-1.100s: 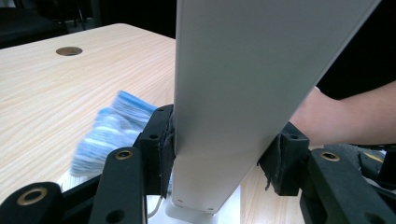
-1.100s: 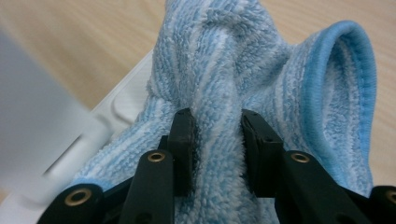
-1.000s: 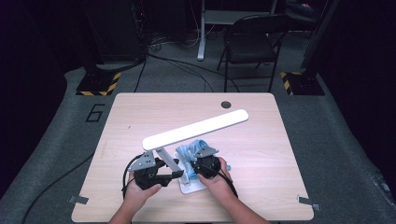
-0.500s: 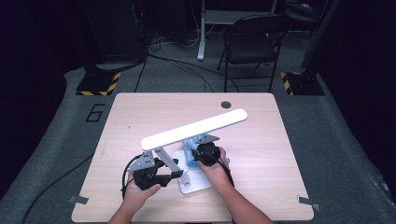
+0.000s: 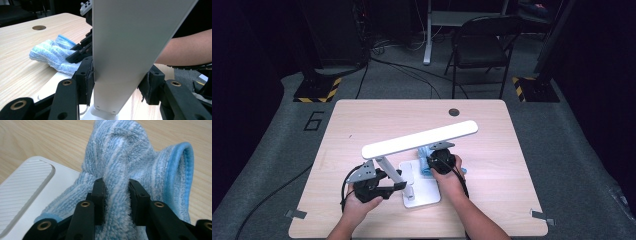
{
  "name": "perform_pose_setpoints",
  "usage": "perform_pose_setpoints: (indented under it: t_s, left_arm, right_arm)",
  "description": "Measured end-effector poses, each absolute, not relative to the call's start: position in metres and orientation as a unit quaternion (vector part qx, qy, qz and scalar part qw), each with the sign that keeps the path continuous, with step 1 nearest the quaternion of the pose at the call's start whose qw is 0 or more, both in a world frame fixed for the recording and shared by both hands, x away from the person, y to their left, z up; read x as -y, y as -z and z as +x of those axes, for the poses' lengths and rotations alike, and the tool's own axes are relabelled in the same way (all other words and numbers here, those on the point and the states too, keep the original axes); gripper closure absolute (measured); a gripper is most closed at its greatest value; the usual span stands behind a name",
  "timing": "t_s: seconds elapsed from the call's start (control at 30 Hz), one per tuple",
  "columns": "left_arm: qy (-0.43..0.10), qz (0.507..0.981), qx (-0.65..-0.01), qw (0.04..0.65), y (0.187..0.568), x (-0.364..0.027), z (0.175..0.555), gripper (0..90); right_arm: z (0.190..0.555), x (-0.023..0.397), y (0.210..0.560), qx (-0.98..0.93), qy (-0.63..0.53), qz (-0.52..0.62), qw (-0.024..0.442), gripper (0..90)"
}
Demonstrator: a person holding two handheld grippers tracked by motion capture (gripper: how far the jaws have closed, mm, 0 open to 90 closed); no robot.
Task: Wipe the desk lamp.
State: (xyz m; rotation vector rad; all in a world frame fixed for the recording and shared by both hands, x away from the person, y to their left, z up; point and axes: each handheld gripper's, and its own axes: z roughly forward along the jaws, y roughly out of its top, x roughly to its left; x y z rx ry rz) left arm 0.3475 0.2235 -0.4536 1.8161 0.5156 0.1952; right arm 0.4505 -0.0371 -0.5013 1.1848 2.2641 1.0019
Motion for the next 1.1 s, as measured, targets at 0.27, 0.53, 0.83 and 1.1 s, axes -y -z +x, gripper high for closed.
perform_pose_setpoints:
  t_s: [0.27, 0.53, 0.83, 1.1]
  left_arm:
    - [-0.082, 0.777, -0.219, 0.585, 0.454, -0.224, 0.348, 51.5]
    - [-0.082, 0.774, -0.225, 0.586, 0.454, -0.226, 0.348, 51.4]
    - [-0.087, 0.773, -0.232, 0.583, 0.454, -0.233, 0.35, 52.4]
    - [-0.086, 0.77, -0.244, 0.583, 0.454, -0.239, 0.352, 53.9]
  right_arm:
    - [0.429, 0.016, 0.485, -0.827, -0.407, 0.352, 0.161, 68.4]
    - [0.415, -0.009, 0.489, -0.85, -0.401, 0.303, 0.16, 68.1]
    - [0.418, -0.002, 0.5, -0.843, -0.398, 0.332, 0.144, 68.1]
    - [0.415, 0.006, 0.501, -0.841, -0.399, 0.337, 0.144, 68.0]
